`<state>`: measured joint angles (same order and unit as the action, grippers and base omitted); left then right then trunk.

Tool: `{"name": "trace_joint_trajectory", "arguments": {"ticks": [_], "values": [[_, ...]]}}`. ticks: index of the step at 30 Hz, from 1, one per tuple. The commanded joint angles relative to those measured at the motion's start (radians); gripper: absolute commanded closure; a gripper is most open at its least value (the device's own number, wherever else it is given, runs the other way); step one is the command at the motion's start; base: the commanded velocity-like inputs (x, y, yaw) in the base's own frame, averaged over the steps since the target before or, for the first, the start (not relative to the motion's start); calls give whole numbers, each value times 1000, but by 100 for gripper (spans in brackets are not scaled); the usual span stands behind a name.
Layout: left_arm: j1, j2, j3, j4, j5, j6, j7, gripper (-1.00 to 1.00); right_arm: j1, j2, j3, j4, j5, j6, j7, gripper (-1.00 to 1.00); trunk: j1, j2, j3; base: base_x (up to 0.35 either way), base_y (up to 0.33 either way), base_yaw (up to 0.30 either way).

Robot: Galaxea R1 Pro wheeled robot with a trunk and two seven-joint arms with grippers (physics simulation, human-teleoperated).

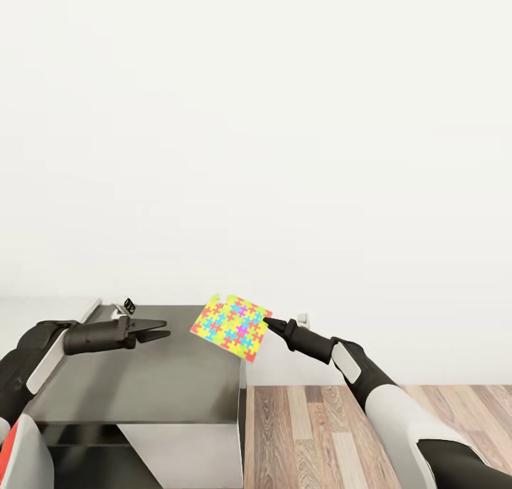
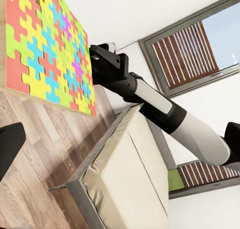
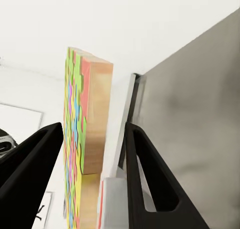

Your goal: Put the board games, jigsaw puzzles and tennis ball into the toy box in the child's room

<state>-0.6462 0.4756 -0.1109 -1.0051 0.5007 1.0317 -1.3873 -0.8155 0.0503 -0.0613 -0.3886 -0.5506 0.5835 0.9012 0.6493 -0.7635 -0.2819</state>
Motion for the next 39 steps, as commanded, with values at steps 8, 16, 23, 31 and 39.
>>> {"name": "trace_joint_trajectory", "arguments": {"ticks": [8, 16, 23, 31, 39], "values": [[-1, 0, -3, 0, 2, 10, -2, -100, -1, -17, -6, 2, 1, 3, 2, 100, -31, 55, 37, 0, 0, 0], [-1, 0, -3, -1, 3, 10, -2, -100, -1, -32, -6, 3, 1, 1, 2, 100, -61, 111, 75, 0, 0, 0], [-1, 0, -2, -1, 2, 10, -2, -100, -1, -33, -6, 3, 1, -1, 2, 100, -88, 160, 108, 0, 0, 12], [-1, 2, 0, -1, 3, 10, -3, -100, -1, -34, -7, 4, 1, -1, 1, 100, -119, 216, 147, 0, 0, 63], [-1, 3, 0, -2, 4, 11, -3, -100, -1, -34, -8, 4, 0, -2, 1, 100, -149, 272, 178, 0, 0, 57]]}}
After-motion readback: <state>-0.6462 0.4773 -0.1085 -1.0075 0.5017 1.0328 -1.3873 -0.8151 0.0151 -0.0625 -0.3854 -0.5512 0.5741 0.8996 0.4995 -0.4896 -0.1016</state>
